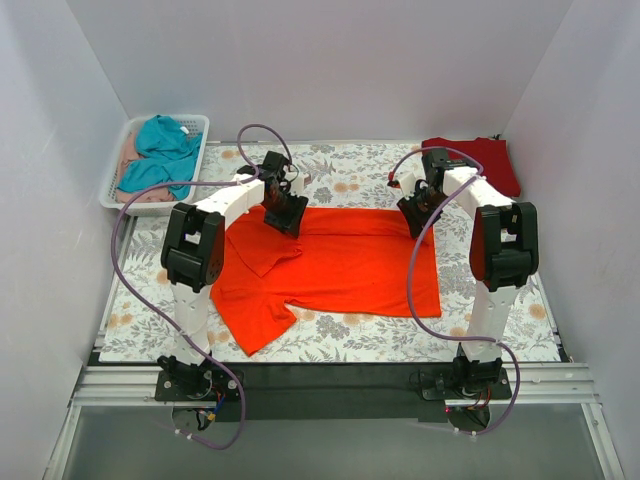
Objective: Fold and stack the t-shirts
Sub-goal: Fold the tshirt
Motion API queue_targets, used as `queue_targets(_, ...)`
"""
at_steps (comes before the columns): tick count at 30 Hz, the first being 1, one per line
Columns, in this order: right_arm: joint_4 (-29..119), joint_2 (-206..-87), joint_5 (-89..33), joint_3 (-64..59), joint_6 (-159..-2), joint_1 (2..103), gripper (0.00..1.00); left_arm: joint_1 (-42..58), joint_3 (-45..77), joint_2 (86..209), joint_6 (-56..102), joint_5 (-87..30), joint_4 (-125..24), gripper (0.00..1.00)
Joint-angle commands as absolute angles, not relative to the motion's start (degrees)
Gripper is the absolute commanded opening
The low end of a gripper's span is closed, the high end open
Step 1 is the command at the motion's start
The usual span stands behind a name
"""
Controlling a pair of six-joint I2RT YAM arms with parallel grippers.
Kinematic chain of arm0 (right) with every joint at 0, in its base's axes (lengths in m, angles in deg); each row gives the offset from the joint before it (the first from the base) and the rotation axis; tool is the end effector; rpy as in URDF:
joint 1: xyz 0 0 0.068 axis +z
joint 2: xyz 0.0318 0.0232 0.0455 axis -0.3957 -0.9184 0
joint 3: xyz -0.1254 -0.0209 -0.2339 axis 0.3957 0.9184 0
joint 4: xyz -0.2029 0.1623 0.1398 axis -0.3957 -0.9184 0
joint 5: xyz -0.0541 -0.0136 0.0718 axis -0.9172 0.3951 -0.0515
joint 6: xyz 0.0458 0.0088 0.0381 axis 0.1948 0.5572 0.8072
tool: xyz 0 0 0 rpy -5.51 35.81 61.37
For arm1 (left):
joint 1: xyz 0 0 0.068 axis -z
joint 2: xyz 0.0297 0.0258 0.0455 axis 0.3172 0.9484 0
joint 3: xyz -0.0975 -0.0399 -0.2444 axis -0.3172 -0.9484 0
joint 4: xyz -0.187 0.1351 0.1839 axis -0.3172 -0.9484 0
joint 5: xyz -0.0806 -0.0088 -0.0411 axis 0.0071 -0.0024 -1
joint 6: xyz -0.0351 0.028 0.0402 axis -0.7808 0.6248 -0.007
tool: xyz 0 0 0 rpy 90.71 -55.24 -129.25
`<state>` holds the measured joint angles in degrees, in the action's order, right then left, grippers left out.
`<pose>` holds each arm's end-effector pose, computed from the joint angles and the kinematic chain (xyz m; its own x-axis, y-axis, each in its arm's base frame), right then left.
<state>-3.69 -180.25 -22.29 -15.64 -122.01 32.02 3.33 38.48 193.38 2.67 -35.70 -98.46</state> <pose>0.4297 0.0765 0.1652 -0.6700 -0.6604 -0.3390 -0.7130 0.6996 0.0462 0.4281 -0.1842 0.1479 -0.9812 -0.1562 -0.1137 -0.1036 0.9222 -0.3725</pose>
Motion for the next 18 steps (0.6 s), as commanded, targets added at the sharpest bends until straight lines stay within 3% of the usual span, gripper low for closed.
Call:
queue_targets(1,-3.7,-180.7,-23.4,-14.7,-123.4,32.4,0.34,4.2,40.4,192.8,3.3,-35.0,-96.9,0.46)
queue_targets(6,-3.7,-180.7,-23.8,-14.7,-123.5,32.3,0.24,4.7,42.0,193.9,3.3,-33.7,-96.8,0.41)
queue_targets(15,-3.7,-180.8,-23.9,-14.6,-123.5,32.4,0.14,4.9,42.8,195.2,4.6,-34.0,-96.4,0.41)
queue_targets(18,-3.7,-181.1,-23.9,-14.5,-123.3,32.3,0.12,4.9,42.2,195.7,5.1,-33.5,-96.2,0.35)
